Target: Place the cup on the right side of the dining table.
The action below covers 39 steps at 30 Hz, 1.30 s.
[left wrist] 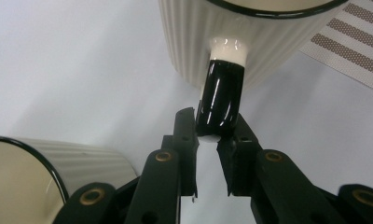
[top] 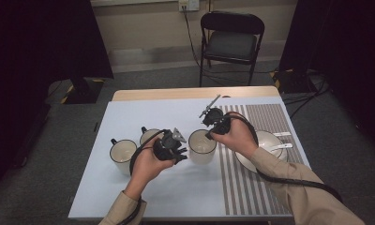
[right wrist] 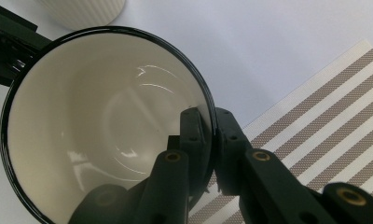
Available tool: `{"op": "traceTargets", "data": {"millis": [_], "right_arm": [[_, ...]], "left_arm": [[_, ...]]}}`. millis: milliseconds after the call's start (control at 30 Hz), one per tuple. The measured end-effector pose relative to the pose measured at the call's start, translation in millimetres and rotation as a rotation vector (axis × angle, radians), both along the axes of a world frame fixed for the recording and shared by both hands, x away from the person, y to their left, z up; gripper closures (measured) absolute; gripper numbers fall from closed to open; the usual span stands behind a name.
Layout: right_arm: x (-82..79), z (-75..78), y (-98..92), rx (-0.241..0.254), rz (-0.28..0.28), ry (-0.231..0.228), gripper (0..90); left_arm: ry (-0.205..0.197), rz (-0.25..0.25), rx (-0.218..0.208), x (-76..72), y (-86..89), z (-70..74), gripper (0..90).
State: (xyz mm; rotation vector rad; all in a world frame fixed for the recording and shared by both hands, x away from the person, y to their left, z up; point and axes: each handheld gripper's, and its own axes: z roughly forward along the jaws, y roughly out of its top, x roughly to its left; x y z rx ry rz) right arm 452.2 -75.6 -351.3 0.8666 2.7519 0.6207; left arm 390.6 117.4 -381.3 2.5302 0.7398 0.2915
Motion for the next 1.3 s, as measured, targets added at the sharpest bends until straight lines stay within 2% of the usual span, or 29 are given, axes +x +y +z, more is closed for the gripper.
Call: {"op": "traceTargets", "data": {"millis": [500, 667, 900, 967, 1033, 1067, 1300], "right_arm": [[13.0, 2.6, -0.1, -0.006, -0.011, -0.001, 84.0], [17.6, 3.4, -0.8, -0.009, -0.014, -0.002, 84.0], [22.3, 4.6, -1.3, -0.011, -0.018, -0.005, 84.1], [23.7, 4.4, -2.1, -0.009, -0.02, -0.001, 84.1], [25.2, 4.4, -3.2, -0.011, -0.02, -0.006, 84.1], [25.5, 4.9, -3.5, -0.01, -0.027, -0.001, 84.0], [30.4, 6.0, -7.2, -0.014, -0.036, -0.009, 84.1]], "left_arm": [[-0.003, 0.004, 0.028, 14.2, -2.9, 3.7, 77.6], [-0.004, 0.019, 0.02, 18.6, -4.3, 4.4, 77.6], [-0.007, 0.014, 0.039, 24.0, -5.5, 6.2, 77.6], [-0.005, 0.022, 0.03, 25.2, -6.7, 5.8, 77.6], [-0.006, 0.015, 0.043, 27.7, -7.7, 6.8, 77.6], [-0.005, 0.022, 0.034, 28.3, -8.8, 6.6, 77.7], [-0.01, 0.018, 0.045, 35.0, -12.8, 7.5, 77.7]]}}
